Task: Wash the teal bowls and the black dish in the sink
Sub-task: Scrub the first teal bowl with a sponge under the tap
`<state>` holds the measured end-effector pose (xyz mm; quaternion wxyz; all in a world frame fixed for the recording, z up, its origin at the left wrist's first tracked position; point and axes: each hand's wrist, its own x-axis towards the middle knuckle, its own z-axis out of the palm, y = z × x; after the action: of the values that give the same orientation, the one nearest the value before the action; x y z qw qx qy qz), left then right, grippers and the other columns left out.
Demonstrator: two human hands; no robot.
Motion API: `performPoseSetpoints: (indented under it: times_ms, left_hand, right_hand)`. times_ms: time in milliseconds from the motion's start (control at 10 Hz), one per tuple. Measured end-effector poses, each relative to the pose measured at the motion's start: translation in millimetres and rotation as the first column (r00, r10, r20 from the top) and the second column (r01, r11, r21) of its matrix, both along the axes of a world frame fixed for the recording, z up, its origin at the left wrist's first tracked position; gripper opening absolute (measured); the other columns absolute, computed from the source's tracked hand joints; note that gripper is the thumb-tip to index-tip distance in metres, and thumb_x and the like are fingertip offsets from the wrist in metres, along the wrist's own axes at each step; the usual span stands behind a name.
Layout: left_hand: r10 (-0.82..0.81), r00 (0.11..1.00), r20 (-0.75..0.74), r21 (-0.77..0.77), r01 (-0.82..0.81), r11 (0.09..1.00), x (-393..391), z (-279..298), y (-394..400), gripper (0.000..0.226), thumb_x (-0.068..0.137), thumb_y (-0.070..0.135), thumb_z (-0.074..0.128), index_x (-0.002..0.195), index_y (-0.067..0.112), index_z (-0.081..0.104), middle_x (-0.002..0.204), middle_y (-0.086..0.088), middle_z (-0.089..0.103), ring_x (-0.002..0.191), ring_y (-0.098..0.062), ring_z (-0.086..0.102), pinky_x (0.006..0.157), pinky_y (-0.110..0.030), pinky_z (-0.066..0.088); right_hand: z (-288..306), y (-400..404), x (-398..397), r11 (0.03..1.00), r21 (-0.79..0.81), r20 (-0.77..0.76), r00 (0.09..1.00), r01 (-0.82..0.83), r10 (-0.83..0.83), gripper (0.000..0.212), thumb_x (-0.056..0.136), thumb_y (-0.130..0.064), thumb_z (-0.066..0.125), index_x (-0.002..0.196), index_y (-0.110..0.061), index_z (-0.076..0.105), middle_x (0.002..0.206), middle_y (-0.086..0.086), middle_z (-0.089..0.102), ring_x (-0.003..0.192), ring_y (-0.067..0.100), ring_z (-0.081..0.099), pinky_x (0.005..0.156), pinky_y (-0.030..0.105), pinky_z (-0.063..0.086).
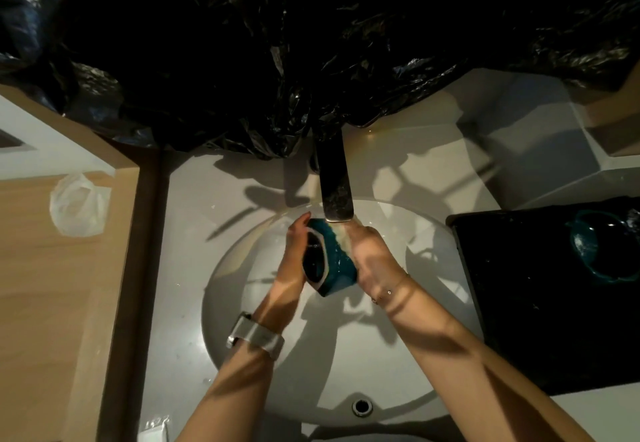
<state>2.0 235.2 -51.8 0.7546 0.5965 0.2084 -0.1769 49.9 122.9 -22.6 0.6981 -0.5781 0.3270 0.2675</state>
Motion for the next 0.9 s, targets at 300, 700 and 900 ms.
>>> performPoseSetpoints:
  times_ms: [300, 700, 900]
  left_hand:
    - [0.032, 0.98, -0.197, -0.307, -0.093, 0.947, 7, 8, 7, 0.047, 0.1, 0.049, 0.043, 0.126, 0.013, 0.058, 0.142, -0.011, 0.056, 0.128, -0.023, 0.057, 0.099, -0.033, 0.053]
    - [0.019, 0.998, -0.055, -0.061, -0.022, 0.998, 9, 9, -11, 0.046, 0.095, 0.048, 0.058, 0.115, 0.009, 0.07, 0.109, -0.02, 0.073, 0.099, -0.035, 0.07, 0.076, -0.038, 0.057]
    - [0.065, 0.997, -0.047, -0.055, -0.068, 0.996, 4, 15, -14, 0.042, 0.092, 0.039, 0.062, 0.108, 0.001, 0.07, 0.1, -0.021, 0.074, 0.091, -0.034, 0.073, 0.073, -0.033, 0.058]
  right_hand:
    - [0, -9, -8, 0.966, 0.131, -0.011, 0.975, 0.222, -0.222, 0.031, 0.1, -0.028, 0.046, 0.076, -0.016, 0.062, 0.065, 0.003, 0.068, 0.068, 0.019, 0.062, 0.072, 0.034, 0.05]
    - [-38, -17, -57, 0.512, -0.845, 0.404, 0.815, 0.157, 0.416, 0.034, 0.104, -0.012, 0.038, 0.138, -0.011, 0.043, 0.131, 0.024, 0.05, 0.129, 0.01, 0.045, 0.108, 0.024, 0.038]
    - [-27, -28, -20, 0.935, -0.293, 0.494, 0.806, -0.198, 0.325, 0.023, 0.099, -0.032, 0.048, 0.118, -0.021, 0.057, 0.111, 0.004, 0.066, 0.104, 0.019, 0.063, 0.095, 0.035, 0.049]
